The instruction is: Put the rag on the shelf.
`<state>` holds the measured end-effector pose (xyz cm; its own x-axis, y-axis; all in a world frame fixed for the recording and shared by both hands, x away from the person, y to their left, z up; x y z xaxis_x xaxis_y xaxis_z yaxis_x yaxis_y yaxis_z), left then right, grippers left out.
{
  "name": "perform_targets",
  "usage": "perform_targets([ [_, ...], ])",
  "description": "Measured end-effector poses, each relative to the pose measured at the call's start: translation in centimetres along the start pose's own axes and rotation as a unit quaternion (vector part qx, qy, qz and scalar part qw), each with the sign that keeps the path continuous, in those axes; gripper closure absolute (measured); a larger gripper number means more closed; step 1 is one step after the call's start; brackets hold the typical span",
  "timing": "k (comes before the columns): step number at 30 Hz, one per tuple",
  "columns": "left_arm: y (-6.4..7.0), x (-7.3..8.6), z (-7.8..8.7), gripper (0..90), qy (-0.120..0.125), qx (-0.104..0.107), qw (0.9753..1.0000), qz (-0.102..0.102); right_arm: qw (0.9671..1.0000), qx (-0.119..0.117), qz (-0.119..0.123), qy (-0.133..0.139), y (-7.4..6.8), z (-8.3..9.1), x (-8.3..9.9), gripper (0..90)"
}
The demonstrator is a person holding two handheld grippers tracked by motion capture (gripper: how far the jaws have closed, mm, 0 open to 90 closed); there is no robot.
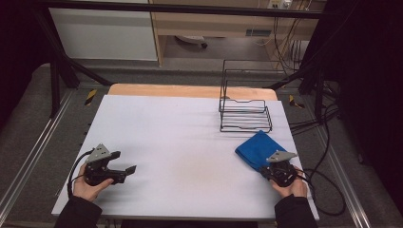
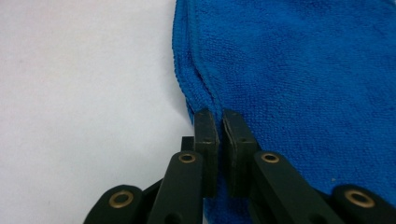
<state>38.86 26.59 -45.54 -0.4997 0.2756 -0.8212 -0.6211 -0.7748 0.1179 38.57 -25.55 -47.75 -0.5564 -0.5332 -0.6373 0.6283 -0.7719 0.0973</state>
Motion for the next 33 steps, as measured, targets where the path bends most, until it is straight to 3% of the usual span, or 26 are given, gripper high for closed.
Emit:
perform_targets([
  [10,-0.1,0.0,0.0,10.8,0.002,-0.001,1.0,0.002,0.9991,-0.015,-0.029,0.028,-0.6,1.5,-1.6,86.3],
  [16,-0.1,0.0,0.1,10.9,0.0,-0.001,1.0,0.001,0.997,-0.043,-0.05,0.041,-2.5,1.8,-2.9,86.3],
  [19,-0.1,0.0,0.0,10.9,0.001,-0.001,1.0,0.002,0.9941,-0.067,-0.068,0.052,-4.2,1.3,-4.0,86.3],
  [22,-0.1,0.0,0.0,10.9,0.0,-0.002,1.0,0.003,0.9922,-0.081,-0.076,0.057,-5.1,1.0,-4.5,86.3],
  [23,-0.1,0.0,0.1,10.9,0.0,-0.002,1.0,0.001,0.9901,-0.098,-0.082,0.059,-6.2,0.6,-5.2,86.3],
  [24,-0.1,0.0,0.1,10.9,0.0,-0.002,1.0,0.001,0.9901,-0.098,-0.082,0.059,-6.2,0.6,-5.2,86.3],
  [27,-0.2,0.0,0.1,10.9,0.0,-0.002,1.0,0.001,0.9882,-0.118,-0.077,0.061,-8.1,-0.1,-6.2,86.3],
  [28,-0.2,0.0,0.1,10.9,0.0,-0.002,1.0,0.003,0.9864,-0.132,-0.074,0.065,-9.5,-0.5,-7.0,86.3],
  [33,-0.2,0.0,0.0,10.9,-0.001,-0.003,1.0,0.003,0.9823,-0.156,-0.074,0.072,-11.7,-1.1,-8.1,86.3],
])
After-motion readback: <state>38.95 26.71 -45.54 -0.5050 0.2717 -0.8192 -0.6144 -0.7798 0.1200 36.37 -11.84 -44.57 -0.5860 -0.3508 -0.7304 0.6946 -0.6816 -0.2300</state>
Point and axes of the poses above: each handheld gripper's, and its own axes: z roughly backward along the jaws, x roughly out of its underside, y roughly to its right, the point moved 5 cm from there along -z, roughly forward along the jaws, and after that the axes turned 3 degrees about z, right-handed, at the moved point
